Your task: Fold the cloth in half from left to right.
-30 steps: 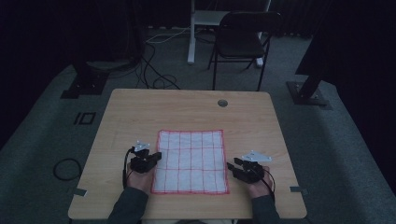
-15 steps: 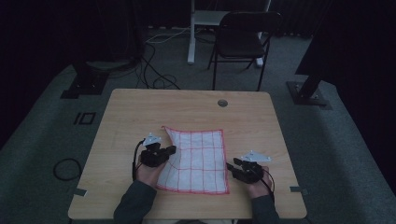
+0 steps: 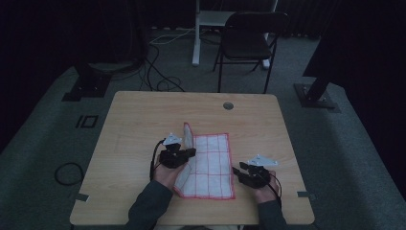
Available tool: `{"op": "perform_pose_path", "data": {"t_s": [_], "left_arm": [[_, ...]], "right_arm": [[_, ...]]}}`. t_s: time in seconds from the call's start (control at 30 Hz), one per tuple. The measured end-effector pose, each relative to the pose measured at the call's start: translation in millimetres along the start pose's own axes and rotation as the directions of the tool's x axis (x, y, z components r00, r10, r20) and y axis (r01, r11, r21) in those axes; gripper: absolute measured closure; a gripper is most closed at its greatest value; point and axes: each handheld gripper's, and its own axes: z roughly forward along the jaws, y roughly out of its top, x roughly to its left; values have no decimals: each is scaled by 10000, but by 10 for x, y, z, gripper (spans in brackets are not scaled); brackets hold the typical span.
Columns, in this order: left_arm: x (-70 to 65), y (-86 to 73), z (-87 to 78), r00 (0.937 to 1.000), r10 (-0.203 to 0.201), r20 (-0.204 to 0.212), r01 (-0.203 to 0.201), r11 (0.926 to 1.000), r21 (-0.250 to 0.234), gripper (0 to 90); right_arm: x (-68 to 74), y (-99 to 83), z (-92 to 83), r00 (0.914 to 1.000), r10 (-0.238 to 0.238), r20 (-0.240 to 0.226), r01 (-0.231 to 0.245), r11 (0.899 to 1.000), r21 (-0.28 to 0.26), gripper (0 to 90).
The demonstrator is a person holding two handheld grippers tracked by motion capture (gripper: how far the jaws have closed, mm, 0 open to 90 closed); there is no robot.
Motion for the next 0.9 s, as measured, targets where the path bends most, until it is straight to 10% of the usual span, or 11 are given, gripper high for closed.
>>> {"op": "perform_pose_path", "data": {"t_s": [0.43,0.9], "left_arm": [[-117,0,473,9996,21,296,-39,9981,614,884],[-309,96,599,9974,312,655,-356,9971,669,884]], "right_arm": [[-5,0,-5,10000,-1,-1,1,10000,-26,570],[-8,-5,8,10000,7,-2,-7,10000,2,570]]}}
